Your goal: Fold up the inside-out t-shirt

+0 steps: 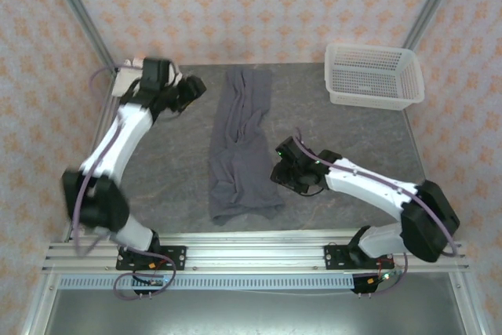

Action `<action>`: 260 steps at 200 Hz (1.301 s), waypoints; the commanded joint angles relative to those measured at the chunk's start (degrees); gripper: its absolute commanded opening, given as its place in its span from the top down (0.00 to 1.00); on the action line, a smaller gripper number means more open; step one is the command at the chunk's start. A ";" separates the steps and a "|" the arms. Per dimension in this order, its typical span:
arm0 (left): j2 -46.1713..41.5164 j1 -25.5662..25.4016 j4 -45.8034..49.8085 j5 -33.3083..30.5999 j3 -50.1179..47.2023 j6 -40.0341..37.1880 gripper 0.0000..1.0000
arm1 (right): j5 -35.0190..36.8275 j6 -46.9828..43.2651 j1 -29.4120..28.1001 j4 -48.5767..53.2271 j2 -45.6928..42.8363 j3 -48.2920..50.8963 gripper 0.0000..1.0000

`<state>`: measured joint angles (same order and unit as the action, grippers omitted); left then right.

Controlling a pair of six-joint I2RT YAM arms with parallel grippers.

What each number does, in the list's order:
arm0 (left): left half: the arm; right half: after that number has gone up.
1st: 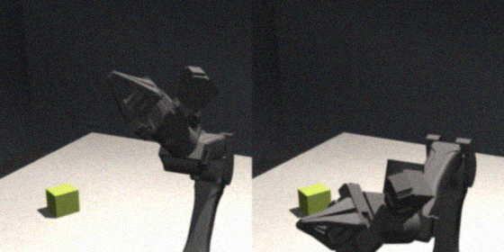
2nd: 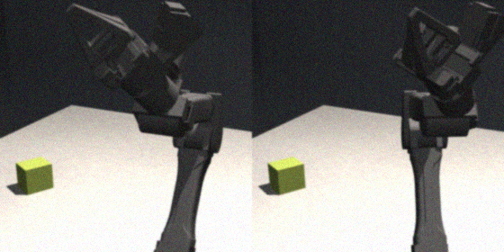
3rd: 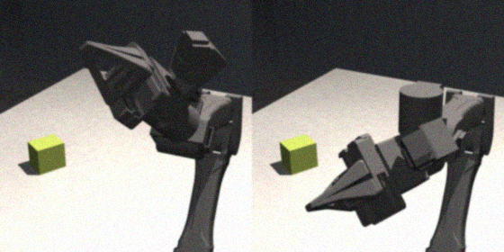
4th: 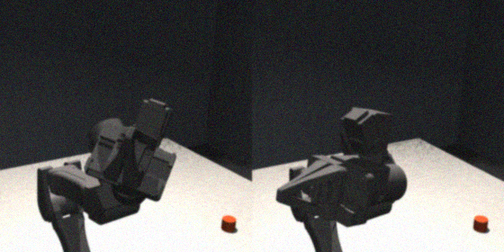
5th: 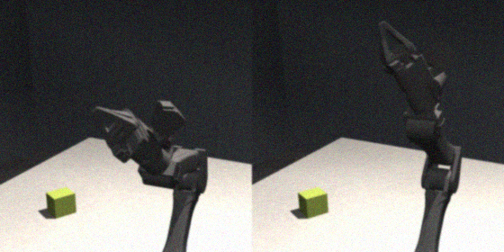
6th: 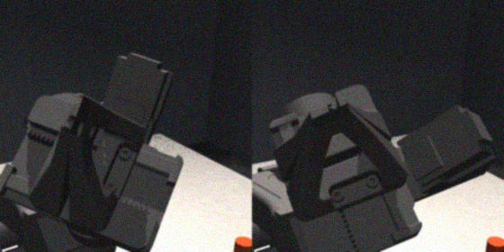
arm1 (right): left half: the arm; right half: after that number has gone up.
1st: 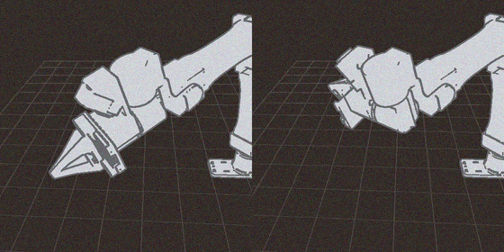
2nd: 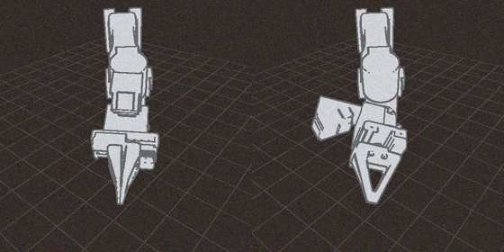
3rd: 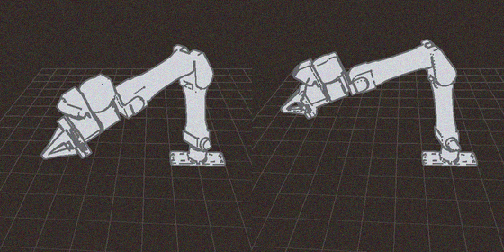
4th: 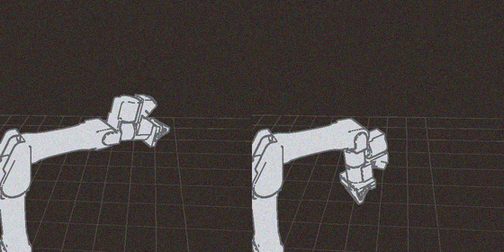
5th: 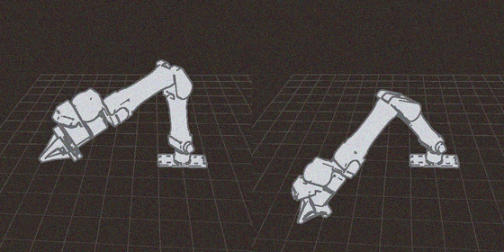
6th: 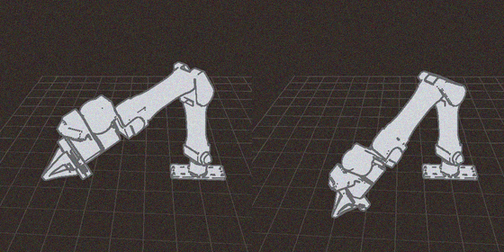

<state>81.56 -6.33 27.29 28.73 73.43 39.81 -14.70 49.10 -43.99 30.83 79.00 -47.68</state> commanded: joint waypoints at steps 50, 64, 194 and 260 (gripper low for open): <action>-24.93 -1.30 18.12 10.94 -33.58 -3.02 0.14 | -18.27 -1.16 2.15 -24.65 8.38 9.88 0.59; -27.27 -1.24 19.28 10.83 -37.97 -3.76 0.08 | -19.86 0.71 2.06 -28.40 9.50 10.39 0.60; -14.32 -7.58 0.14 9.53 -42.98 5.17 0.08 | -19.70 4.58 -2.70 -24.60 6.87 4.26 0.61; -10.36 -8.37 -3.18 9.07 -43.44 5.80 0.10 | -14.93 4.51 -3.19 -21.97 7.91 3.04 0.61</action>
<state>69.17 -14.28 25.76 39.57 30.02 45.06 -32.16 52.93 -47.31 9.78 85.86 -42.78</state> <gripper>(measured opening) 0.917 0.393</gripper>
